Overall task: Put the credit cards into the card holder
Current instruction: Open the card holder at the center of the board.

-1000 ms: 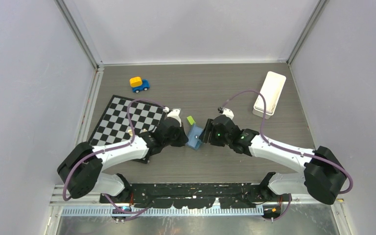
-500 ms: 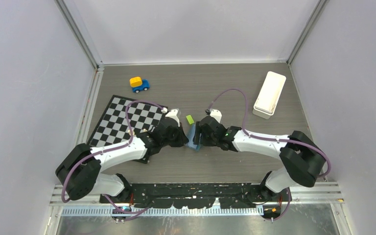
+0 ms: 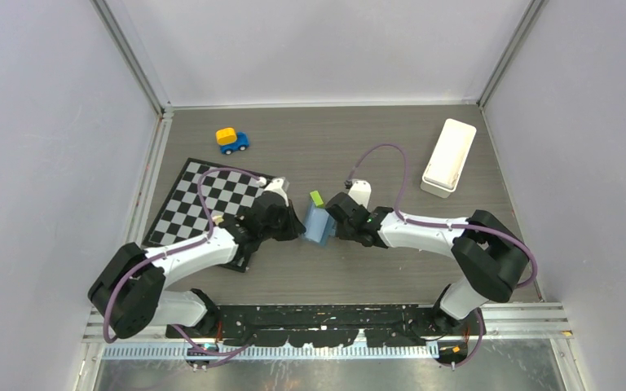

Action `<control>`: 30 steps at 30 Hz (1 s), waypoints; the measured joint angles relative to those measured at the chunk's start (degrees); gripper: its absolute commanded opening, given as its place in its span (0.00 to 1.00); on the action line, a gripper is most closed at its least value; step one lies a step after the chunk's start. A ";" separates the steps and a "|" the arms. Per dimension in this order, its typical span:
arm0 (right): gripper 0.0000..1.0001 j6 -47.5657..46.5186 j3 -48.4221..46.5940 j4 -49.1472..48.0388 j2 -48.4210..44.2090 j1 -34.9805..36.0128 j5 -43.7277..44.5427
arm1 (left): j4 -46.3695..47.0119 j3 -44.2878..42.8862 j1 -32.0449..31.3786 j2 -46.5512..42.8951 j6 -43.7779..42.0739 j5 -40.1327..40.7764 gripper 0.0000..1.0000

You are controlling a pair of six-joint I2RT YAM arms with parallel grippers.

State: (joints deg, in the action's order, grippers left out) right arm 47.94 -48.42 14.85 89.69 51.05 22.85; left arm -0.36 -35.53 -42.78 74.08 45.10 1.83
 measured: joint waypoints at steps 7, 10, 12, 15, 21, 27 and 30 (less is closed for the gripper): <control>0.00 0.50 0.17 0.55 0.00 0.02 0.26 | -0.24 0.48 4.00 -0.61 -0.85 -1.57 0.00; 0.00 0.55 0.59 0.72 0.00 0.02 0.37 | -0.87 0.48 5.95 -1.16 -2.12 -2.14 0.00; 0.00 0.70 0.87 1.03 -0.02 0.02 0.68 | -1.51 0.48 7.23 -1.51 -2.95 -2.16 0.00; 0.00 0.79 1.42 1.55 -0.09 0.07 1.14 | -2.62 0.48 8.87 -1.73 -4.35 -2.14 0.00; 0.01 1.11 1.84 3.21 -0.66 0.22 1.53 | -4.55 0.42 10.67 0.22 -6.82 -2.51 0.00; 0.00 1.51 2.38 4.11 -1.16 0.22 1.73 | -5.62 -0.33 11.78 5.73 -8.70 -3.28 0.00; 0.03 1.51 2.40 4.46 -1.18 0.22 1.66 | -5.42 -0.92 11.80 7.82 -9.35 -4.50 0.00</control>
State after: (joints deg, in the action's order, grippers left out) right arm 49.45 -46.02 19.31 88.51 51.27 24.51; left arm -5.78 -36.45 -30.98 81.91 35.75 -2.68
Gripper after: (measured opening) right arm 0.043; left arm 0.019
